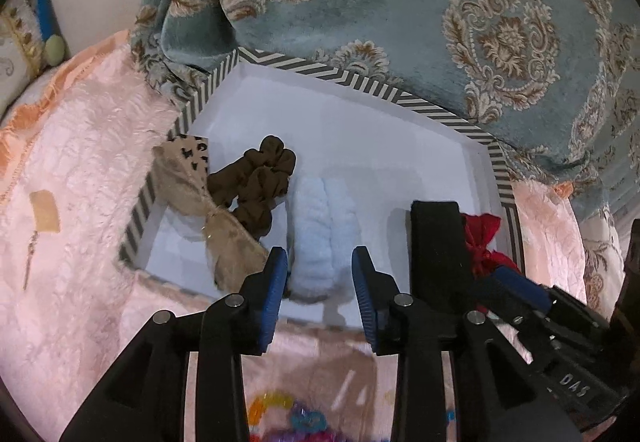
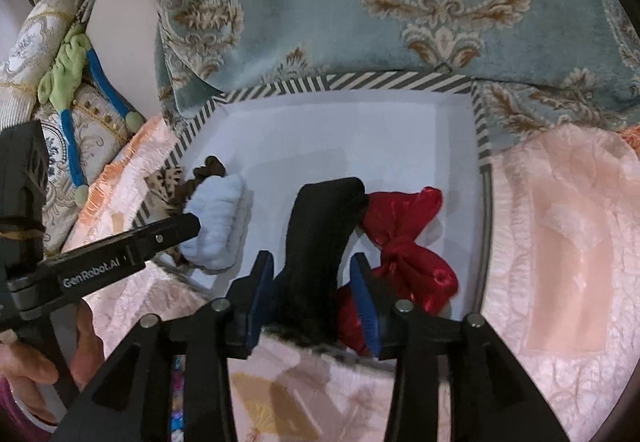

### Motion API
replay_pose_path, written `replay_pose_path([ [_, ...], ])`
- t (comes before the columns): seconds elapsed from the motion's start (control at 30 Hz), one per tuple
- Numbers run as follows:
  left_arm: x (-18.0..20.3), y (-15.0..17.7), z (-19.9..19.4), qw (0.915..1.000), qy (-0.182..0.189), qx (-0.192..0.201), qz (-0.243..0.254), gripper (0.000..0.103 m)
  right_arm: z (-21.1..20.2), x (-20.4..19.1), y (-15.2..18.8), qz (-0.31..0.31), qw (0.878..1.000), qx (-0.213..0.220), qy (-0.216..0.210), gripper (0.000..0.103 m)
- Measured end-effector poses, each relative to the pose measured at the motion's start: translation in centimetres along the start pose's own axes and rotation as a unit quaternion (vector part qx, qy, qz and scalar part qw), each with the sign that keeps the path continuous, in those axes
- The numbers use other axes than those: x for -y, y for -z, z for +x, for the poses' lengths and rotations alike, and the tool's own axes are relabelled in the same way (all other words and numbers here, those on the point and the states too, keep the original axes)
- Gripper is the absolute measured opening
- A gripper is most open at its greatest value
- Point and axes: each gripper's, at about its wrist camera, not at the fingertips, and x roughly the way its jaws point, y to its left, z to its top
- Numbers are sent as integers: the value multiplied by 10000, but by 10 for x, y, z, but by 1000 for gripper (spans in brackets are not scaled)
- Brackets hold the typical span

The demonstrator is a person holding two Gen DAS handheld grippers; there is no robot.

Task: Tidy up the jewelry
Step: 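Release both items in the tray and withdraw both grippers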

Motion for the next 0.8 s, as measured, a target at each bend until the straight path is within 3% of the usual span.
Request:
replay_pose_path([
  [0.2,9,16,-28,9997,-92,111,174,16,-32,-12,10,28,9999,151,-12,45],
  [0.37,20,34,-61,9982,-209,368,434,16,-61,-27,26,54,9996,260,-26,55],
  [0.53,28,56,-92,9956,-364,589,635,16,-85,-39,46,65,9994,340,20,55],
  [0.8,28,92,-132,9945,-431,762,577,16,-121,-59,82,83,9990,445,-5,57],
])
